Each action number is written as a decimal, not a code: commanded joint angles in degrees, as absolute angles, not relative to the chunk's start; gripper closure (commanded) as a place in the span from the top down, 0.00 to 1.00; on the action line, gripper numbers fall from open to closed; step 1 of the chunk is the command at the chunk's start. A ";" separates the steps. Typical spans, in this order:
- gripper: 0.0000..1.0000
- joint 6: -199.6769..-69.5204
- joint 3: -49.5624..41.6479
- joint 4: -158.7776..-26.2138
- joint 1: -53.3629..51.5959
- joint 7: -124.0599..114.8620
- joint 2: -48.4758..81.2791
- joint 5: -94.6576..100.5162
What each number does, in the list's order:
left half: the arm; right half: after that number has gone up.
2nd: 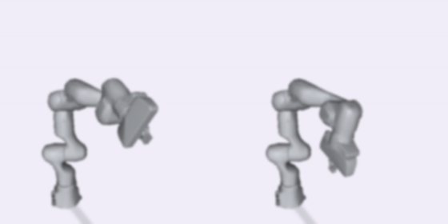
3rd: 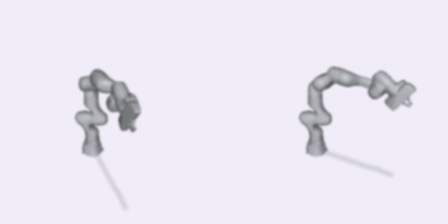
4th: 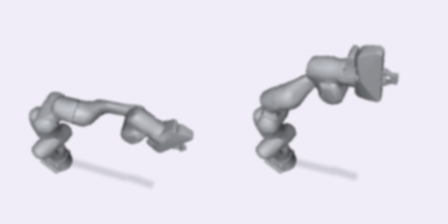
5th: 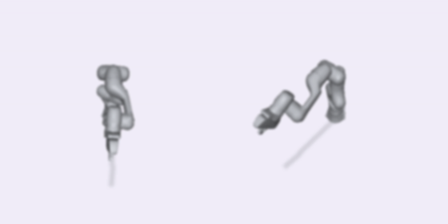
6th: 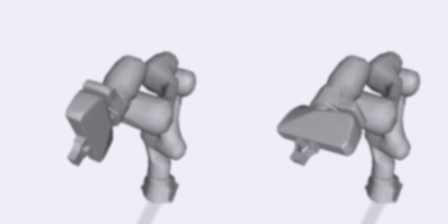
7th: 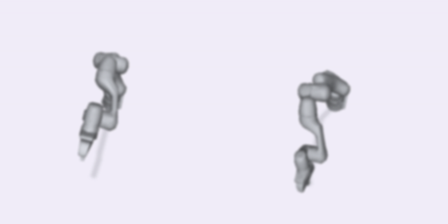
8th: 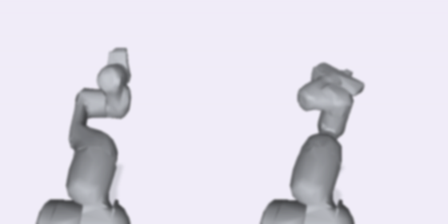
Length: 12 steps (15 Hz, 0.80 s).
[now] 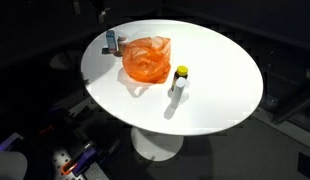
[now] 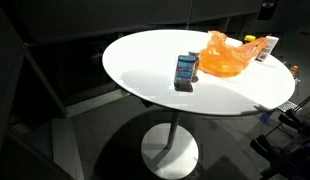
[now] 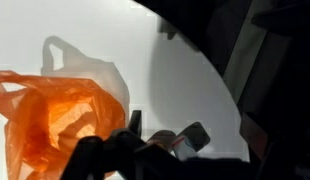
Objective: Pick up the mentos container from the orange plastic bag and put it on the table
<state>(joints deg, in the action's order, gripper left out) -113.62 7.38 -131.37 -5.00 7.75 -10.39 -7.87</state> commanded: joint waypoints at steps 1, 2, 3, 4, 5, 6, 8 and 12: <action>1.00 -107.34 7.02 -134.02 -4.85 -0.25 -17.42 -4.54; 1.00 -105.48 7.04 -134.06 -4.70 -1.94 -18.77 -3.68; 1.00 -103.72 7.05 -133.96 -4.57 -3.45 -19.93 -2.87; 1.00 -101.98 7.07 -133.74 -4.42 -4.84 -21.02 -2.01; 1.00 -100.27 7.10 -133.44 -4.26 -5.96 -21.92 -1.26; 1.00 -98.72 7.10 -133.13 -4.05 -7.11 -22.83 -0.54; 1.00 -96.31 7.09 -132.69 -3.68 -8.68 -24.41 0.46; 1.00 -96.17 6.93 -132.80 -3.97 -8.15 -24.54 0.29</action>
